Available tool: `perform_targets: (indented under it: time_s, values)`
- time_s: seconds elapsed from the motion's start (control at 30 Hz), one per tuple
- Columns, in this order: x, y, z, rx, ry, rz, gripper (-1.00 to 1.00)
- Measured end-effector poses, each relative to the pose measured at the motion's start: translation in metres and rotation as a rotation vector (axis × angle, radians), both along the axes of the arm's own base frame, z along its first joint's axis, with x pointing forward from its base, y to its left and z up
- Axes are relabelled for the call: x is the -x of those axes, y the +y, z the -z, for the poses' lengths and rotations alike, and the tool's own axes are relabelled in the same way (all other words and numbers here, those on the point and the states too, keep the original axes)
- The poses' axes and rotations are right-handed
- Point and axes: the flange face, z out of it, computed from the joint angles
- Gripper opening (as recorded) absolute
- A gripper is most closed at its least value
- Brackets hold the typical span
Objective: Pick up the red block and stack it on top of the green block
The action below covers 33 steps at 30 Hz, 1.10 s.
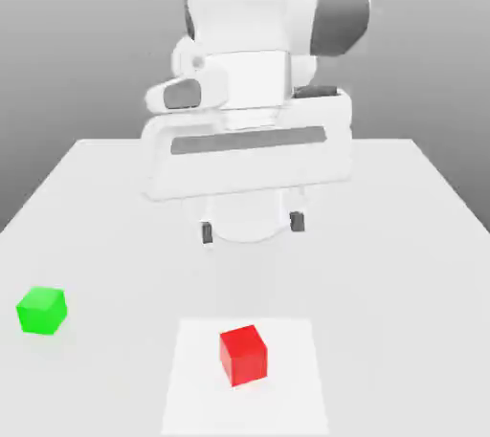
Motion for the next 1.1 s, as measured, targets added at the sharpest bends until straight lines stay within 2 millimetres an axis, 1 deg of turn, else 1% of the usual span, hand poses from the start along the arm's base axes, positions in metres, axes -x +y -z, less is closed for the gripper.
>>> perform_targets:
  time_s: [0.1, 0.17, 0.23, 0.37, 0.4, 0.57, 0.6, 0.63, 0.7, 0.83, 0.9, 0.97, 1.03, 1.1]
  values:
    - [0.019, -0.001, 0.061, 0.031, 0.099, -0.047, 0.0]
    - [0.035, -0.003, 0.097, 0.052, 0.158, -0.076, 0.0]
    - [0.039, -0.004, 0.121, 0.059, 0.176, -0.087, 0.0]
    - [0.041, -0.004, 0.164, 0.06, 0.182, -0.09, 0.0]
    - [0.042, -0.004, 0.172, 0.06, 0.183, -0.089, -1.0]
    - [0.042, -0.004, 0.172, 0.06, 0.184, -0.089, -1.0]
    - [0.042, -0.004, 0.175, 0.059, 0.184, -0.089, -1.0]
    - [0.042, -0.004, 0.172, 0.06, 0.184, -0.089, -1.0]
    - [0.041, -0.004, 0.156, 0.061, 0.183, -0.09, -1.0]
    - [0.042, -0.005, 0.117, 0.059, 0.184, -0.088, -1.0]
    - [0.042, -0.047, 0.108, 0.057, 0.185, -0.048, -1.0]
    - [0.046, -0.093, 0.101, 0.055, 0.186, -0.018, -1.0]
    - [0.055, -0.138, 0.096, 0.053, 0.186, 0.006, -1.0]
    - [0.069, -0.183, 0.091, 0.051, 0.187, 0.028, -1.0]
